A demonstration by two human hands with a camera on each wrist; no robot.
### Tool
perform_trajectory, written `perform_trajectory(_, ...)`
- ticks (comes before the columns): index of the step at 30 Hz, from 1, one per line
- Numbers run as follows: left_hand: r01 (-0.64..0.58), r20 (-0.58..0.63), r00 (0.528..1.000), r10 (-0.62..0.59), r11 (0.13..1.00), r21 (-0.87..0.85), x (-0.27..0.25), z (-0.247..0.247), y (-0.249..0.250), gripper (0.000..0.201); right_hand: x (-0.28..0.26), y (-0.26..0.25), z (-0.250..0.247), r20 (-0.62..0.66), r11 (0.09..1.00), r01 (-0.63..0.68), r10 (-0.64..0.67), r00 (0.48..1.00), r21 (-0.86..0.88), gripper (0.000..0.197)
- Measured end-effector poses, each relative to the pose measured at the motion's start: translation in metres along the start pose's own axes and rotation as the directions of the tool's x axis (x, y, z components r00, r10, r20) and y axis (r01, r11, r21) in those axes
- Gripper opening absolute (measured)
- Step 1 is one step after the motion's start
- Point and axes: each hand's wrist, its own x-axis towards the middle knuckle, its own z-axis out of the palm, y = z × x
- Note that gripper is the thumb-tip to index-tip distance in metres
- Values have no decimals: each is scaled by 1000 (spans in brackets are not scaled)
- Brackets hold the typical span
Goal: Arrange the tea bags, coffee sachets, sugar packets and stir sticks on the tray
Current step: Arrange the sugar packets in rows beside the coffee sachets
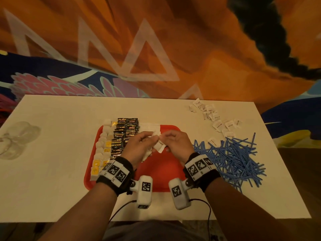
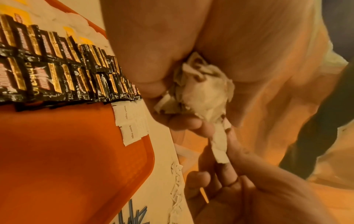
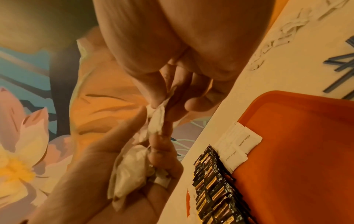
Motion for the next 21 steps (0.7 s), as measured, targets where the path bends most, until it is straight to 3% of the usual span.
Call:
perform_trajectory(2, -31, -29, 999, 30, 999, -10, -1, 0, -1, 12, -1, 1, -2, -5, 1000, 11, -11, 1000, 12, 12)
perform_trajectory(7, -48, -128, 991, 37, 995, -88, 1, 3, -5, 10, 1, 10, 1, -156, 988, -43, 67, 986, 149, 24)
perform_trajectory(12, -21, -157, 988, -7, 984, -179, -1, 0, -1, 10, -2, 14, 8, 60, 984, -102, 94, 994, 144, 17)
perform_trajectory(18, -22, -255, 967, -19, 987, -158, 2, -9, -8, 16, 5, 14, 10, 39, 982, -108, 103, 994, 153, 5)
perform_trajectory(21, -32, -268, 963, -9, 989, -148, 4, -12, -13, 15, 9, 17, 18, 41, 977, -140, 135, 990, 161, 19)
